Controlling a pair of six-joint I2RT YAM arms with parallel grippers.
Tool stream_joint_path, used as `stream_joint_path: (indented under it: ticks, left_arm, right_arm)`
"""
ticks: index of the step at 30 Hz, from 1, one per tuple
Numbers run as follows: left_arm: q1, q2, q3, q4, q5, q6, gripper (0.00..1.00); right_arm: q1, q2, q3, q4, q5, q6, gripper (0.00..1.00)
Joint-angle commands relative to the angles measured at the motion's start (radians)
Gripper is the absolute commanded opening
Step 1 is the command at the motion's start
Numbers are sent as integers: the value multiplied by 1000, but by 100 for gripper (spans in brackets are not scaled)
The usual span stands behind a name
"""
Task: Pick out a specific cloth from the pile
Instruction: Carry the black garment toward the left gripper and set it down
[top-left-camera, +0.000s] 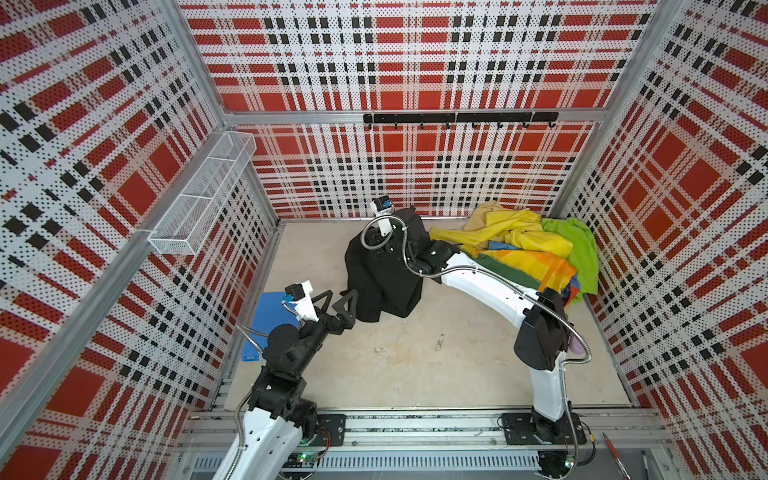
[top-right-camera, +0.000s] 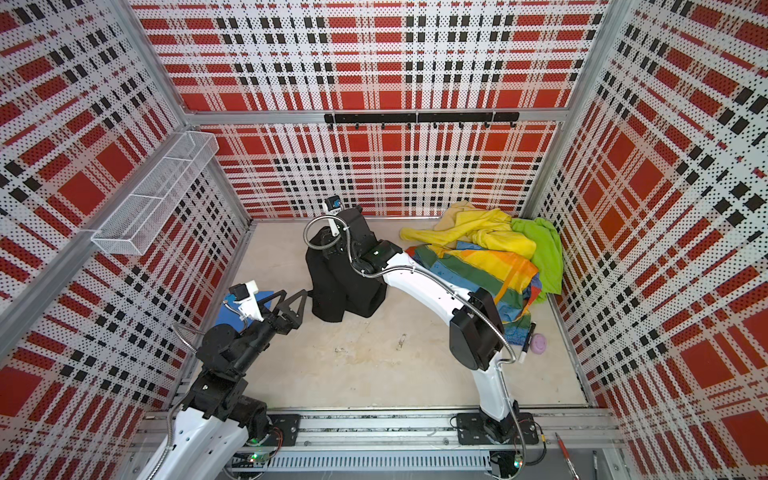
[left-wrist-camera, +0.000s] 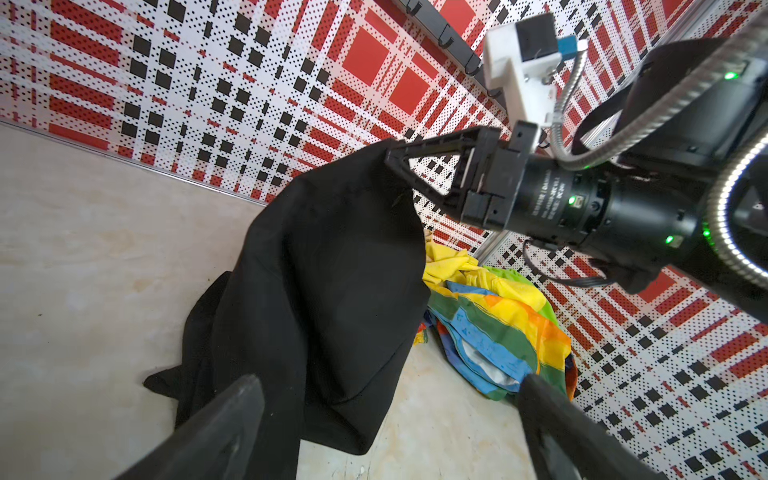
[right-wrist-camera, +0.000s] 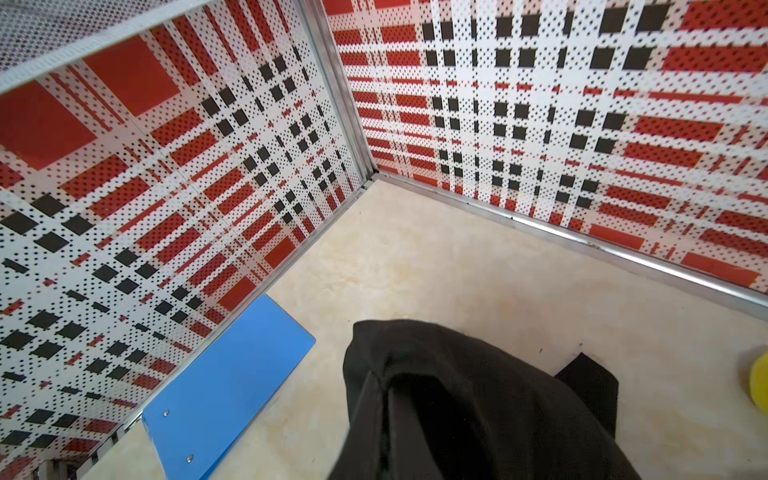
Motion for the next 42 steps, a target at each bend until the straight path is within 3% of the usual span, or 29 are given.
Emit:
stream_joint_path:
  ticks: [1, 15, 20, 27, 33, 38, 42]
  left_arm:
    - [10, 2, -13, -6, -9, 4, 99]
    - [9, 24, -28, 8, 11, -6, 99]
    - [8, 27, -31, 12, 17, -8, 99]
    - [-17, 62, -6, 3, -4, 14, 100]
    - [-86, 123, 21, -4, -79, 44, 100]
    - [-139, 232, 67, 1, -123, 64, 98]
    - [-194, 342, 104, 19, -167, 85, 98]
  right_arm:
    - [5, 24, 15, 40, -23, 20, 0]
    - [7, -3, -183, 96, -28, 46, 2]
    - [-3, -46, -262, 133, -24, 61, 24]
    - [-10, -131, -299, 126, 32, 30, 45]
    - [-19, -249, -379, 123, 70, 9, 79]
    - [-38, -399, -522, 161, 117, 2, 91]
    - [-81, -527, -658, 183, 122, 7, 95]
